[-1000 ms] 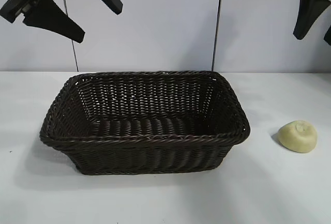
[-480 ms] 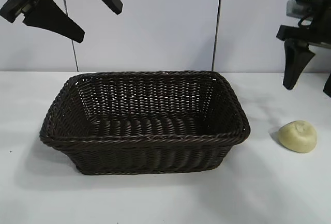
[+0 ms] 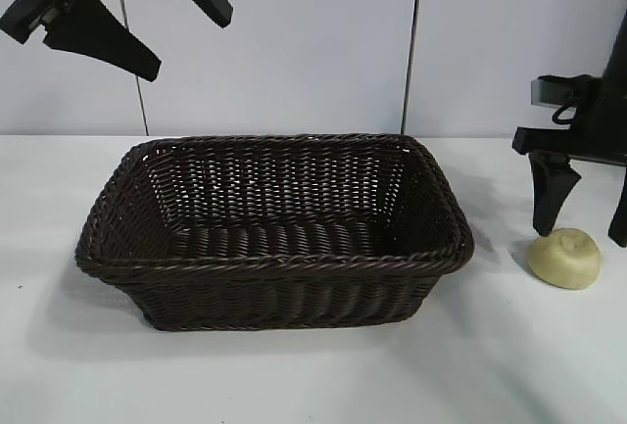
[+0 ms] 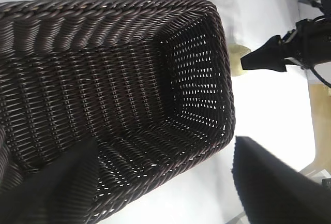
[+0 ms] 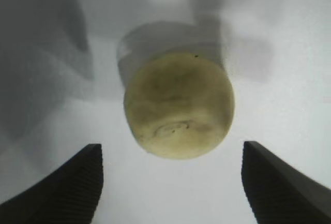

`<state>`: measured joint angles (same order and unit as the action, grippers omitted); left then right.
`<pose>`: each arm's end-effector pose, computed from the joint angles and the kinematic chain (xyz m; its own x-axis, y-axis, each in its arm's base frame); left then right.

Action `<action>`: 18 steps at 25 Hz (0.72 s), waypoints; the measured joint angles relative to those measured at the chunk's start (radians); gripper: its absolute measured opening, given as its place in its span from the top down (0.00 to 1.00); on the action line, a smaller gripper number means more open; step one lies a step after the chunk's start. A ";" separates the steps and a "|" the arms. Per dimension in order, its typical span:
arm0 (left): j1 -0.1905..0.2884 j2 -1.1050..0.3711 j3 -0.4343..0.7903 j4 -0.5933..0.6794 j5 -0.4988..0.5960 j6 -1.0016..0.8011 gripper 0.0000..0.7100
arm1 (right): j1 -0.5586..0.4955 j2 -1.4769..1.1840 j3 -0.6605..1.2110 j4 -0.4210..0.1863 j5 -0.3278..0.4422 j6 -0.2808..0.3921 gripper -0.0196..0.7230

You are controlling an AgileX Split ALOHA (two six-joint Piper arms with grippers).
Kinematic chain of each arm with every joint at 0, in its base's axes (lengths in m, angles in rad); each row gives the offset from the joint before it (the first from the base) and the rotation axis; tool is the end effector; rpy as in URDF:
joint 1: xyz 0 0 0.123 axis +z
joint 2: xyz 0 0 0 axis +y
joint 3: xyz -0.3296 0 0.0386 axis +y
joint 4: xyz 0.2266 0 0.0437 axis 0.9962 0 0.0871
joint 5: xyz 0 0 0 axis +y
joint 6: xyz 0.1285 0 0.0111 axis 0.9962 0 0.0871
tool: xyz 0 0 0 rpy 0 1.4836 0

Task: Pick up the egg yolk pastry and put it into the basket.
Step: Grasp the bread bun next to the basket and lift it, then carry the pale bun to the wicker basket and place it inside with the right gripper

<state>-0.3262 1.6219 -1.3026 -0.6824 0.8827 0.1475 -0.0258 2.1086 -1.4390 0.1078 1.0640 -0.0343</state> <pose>0.3077 -0.1705 0.3264 -0.9212 0.0138 -0.3889 0.2494 0.7881 -0.5627 0.3974 0.0019 0.1519 -0.9962 0.0438 0.0748 0.0507 0.9944 0.0925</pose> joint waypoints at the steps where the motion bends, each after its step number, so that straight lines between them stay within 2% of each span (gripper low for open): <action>1: 0.000 0.000 0.000 0.000 0.000 0.000 0.26 | 0.000 0.002 0.000 0.000 -0.005 0.002 0.32; 6: 0.000 0.000 0.000 0.000 0.000 0.000 0.26 | 0.000 0.002 0.000 -0.004 -0.018 0.008 0.68; 8: 0.000 0.000 0.000 0.000 0.000 0.000 0.26 | 0.000 0.002 -0.001 -0.004 -0.015 0.008 0.75; 12: 0.000 0.000 0.000 0.000 0.000 0.000 0.26 | 0.000 -0.019 -0.023 0.019 0.016 0.004 0.79; 18: 0.000 0.000 0.000 0.000 0.003 0.000 0.26 | 0.000 -0.158 -0.101 0.115 0.062 -0.020 0.79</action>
<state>-0.3262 1.6219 -1.3026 -0.6824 0.8855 0.1475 -0.0258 1.9509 -1.5400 0.2227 1.1257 -0.0544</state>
